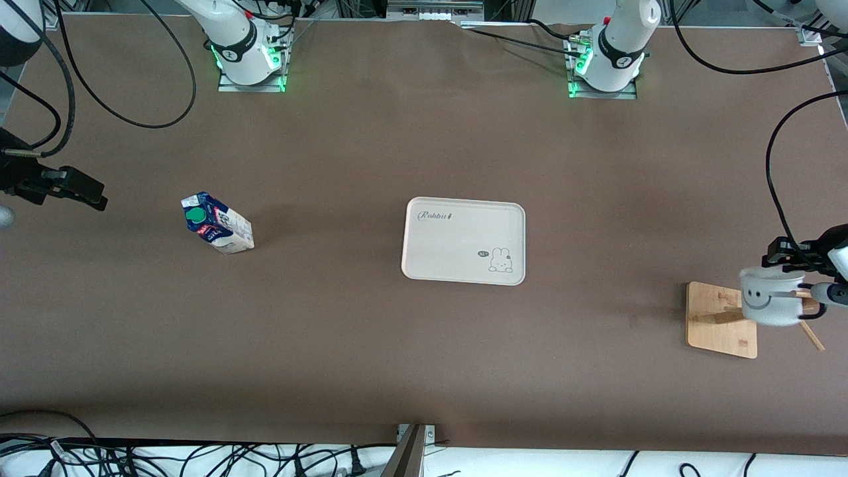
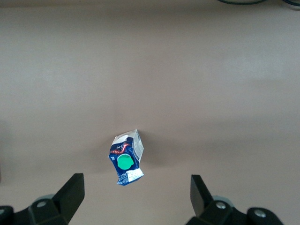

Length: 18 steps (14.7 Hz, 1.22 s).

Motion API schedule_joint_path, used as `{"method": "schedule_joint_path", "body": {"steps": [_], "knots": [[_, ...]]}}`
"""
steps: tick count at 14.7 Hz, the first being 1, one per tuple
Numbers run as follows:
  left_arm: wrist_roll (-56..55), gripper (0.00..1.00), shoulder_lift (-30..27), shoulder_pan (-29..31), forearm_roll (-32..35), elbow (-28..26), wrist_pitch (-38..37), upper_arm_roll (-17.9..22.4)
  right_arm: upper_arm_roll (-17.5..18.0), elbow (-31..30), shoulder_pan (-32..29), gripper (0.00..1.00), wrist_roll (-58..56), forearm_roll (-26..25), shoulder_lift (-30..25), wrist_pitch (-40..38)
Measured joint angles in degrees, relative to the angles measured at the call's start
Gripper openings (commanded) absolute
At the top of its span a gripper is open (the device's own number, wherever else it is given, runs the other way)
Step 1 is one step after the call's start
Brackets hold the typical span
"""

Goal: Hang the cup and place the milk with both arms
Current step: 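Open the left gripper and lift it away from the hung mug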

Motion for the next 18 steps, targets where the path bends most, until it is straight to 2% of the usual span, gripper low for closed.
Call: {"method": "schedule_joint_path", "body": {"steps": [5,8,10,12,16,18], "knots": [[-0.02,1.0,-0.42,-0.47,-0.02,0.14,0.06,-0.1,0.2,-2.52,-0.01,1.0,-0.09,0.0,-1.04,0.13],[-4.74,1.0,-3.75,-3.72,-0.83,-1.87,-0.42,-0.27,1.08,-3.49,-1.86,1.0,0.0,0.01,-1.07,0.57],[-10.21,1.0,-7.98,-7.03,-0.84,-6.64,-0.69,-0.31,3.51,-4.16,-5.42,1.0,-0.01,0.69,-1.11,1.26],[-13.33,1.0,-13.06,-9.09,-0.83,-13.82,0.94,-0.32,4.57,-4.52,-6.27,1.0,-0.01,0.75,-1.13,2.34],[-13.8,1.0,-22.98,-9.56,-0.83,-30.02,9.58,-0.5,6.07,-4.62,-6.01,1.0,0.0,0.75,-1.13,2.56],[-14.36,1.0,-26.89,-9.49,-0.8,-35.71,12.29,-1.32,6.14,-4.64,-6.0,1.0,0.0,0.75,-1.12,2.56]]}}
